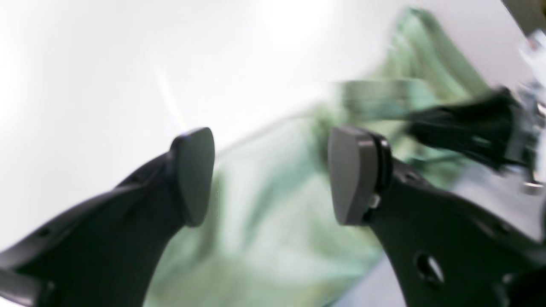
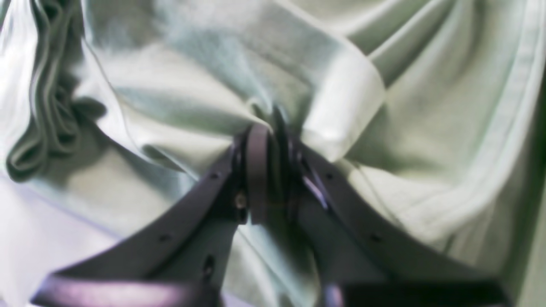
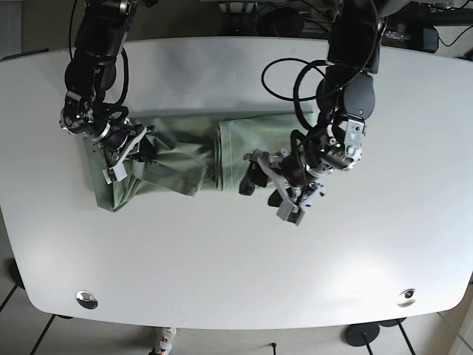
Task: Fold the T-shirt properly
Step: 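Grasp the strip's end with the left gripper and fold it toward the right gripper, then grip both strip ends and fold them together into a bundle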
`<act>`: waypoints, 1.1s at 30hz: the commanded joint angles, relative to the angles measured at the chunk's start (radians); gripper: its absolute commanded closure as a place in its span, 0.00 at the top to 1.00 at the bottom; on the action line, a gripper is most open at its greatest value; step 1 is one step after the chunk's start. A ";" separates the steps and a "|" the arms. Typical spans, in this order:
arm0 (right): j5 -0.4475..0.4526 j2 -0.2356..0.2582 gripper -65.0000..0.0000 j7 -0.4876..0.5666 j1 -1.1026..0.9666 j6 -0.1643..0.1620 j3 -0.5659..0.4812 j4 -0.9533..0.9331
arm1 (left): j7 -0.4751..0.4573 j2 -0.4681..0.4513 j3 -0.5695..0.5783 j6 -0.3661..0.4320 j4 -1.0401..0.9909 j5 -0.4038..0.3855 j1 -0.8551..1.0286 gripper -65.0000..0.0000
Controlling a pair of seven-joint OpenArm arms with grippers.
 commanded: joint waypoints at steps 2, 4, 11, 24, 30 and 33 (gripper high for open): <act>0.136 0.046 0.11 -0.068 0.011 0.003 0.003 0.111 | -0.011 -0.055 -0.015 -0.008 0.068 -0.013 0.045 0.60; 0.257 0.054 0.26 -0.157 0.020 0.003 0.052 0.157 | -0.011 -0.080 -0.045 -0.008 0.106 -0.013 0.109 0.60; 0.368 0.141 1.00 -0.345 0.163 0.003 0.400 -0.021 | -0.010 -0.034 -0.253 -0.175 0.039 -0.013 0.200 0.00; 0.366 0.141 1.00 -0.261 0.121 0.003 0.334 -0.328 | -0.014 -0.040 -0.306 -0.207 -0.151 -0.013 0.192 0.00; 0.366 0.083 1.00 -0.200 0.086 0.003 0.198 -0.260 | -0.014 -0.037 -0.306 -0.207 -0.153 -0.013 0.192 0.00; 0.366 0.080 0.98 -0.195 0.088 0.003 0.198 -0.258 | -0.014 -0.037 -0.306 -0.207 -0.153 -0.011 0.192 0.00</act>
